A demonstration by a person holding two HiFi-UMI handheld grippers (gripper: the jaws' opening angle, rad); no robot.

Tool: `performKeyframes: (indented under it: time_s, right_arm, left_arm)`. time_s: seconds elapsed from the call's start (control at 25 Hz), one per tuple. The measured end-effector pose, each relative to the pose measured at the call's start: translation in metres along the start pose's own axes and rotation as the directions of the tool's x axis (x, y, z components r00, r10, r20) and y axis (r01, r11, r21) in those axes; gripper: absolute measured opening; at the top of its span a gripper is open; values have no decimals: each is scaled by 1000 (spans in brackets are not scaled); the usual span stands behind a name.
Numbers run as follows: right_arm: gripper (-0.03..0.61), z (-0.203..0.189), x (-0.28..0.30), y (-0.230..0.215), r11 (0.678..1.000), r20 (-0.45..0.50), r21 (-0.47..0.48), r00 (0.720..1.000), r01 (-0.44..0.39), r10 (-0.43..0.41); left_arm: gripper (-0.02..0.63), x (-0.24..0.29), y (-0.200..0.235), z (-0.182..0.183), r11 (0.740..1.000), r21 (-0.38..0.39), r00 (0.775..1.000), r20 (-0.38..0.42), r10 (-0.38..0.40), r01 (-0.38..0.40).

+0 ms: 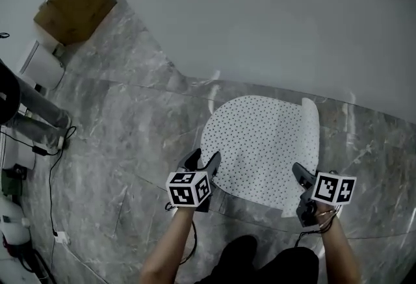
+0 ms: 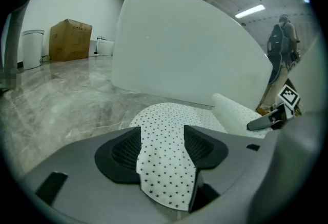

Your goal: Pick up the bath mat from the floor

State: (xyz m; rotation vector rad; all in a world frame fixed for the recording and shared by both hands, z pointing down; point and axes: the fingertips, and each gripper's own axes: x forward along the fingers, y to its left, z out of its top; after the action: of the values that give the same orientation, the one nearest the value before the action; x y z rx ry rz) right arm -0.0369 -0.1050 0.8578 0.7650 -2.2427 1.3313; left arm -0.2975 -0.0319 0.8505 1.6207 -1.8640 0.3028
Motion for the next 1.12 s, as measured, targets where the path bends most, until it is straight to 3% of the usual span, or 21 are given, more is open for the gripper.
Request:
performKeyframes:
  time_s: [0.48,0.64,1.12]
  right_arm:
    - [31,-2,31,38,998,-32,-8,998,-54,54]
    - [31,-5,30,34,999,-37,-2,998,-45,45]
    - [31,-10,36,33,999,-52,-19,998,-28,27]
  left_arm:
    - [364,74,59,-29,995,-46,982,-167,85,-93]
    - [374,85,61,-40,993,20,968,-221,120,-119]
    - [377,87,20,-52,991,121,959,-270,83,-52]
